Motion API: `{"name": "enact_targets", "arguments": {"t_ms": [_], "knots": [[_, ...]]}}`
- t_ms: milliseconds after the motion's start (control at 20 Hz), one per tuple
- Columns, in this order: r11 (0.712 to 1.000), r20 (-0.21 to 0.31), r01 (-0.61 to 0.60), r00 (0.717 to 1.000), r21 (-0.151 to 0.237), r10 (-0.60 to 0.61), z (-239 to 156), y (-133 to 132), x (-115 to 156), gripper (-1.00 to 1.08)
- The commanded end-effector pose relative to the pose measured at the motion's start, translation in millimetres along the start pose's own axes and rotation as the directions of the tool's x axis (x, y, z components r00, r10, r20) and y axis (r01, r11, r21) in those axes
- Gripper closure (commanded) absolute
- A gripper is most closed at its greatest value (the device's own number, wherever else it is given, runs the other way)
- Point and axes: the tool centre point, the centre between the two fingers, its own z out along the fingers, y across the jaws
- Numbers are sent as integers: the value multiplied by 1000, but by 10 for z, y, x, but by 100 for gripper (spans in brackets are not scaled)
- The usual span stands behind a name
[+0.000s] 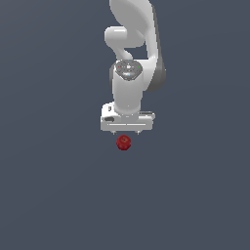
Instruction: Pick up the object and move it to a goal position.
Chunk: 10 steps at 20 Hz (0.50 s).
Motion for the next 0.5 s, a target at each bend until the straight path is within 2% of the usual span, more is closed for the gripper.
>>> {"name": "enact_targets", "arguments": {"t_ms": [0, 450], "knots": [[1000, 0, 0, 1000, 0, 0, 0, 0, 0, -92], [1000, -4, 30, 1000, 9, -30, 5, 10, -19, -92]]}}
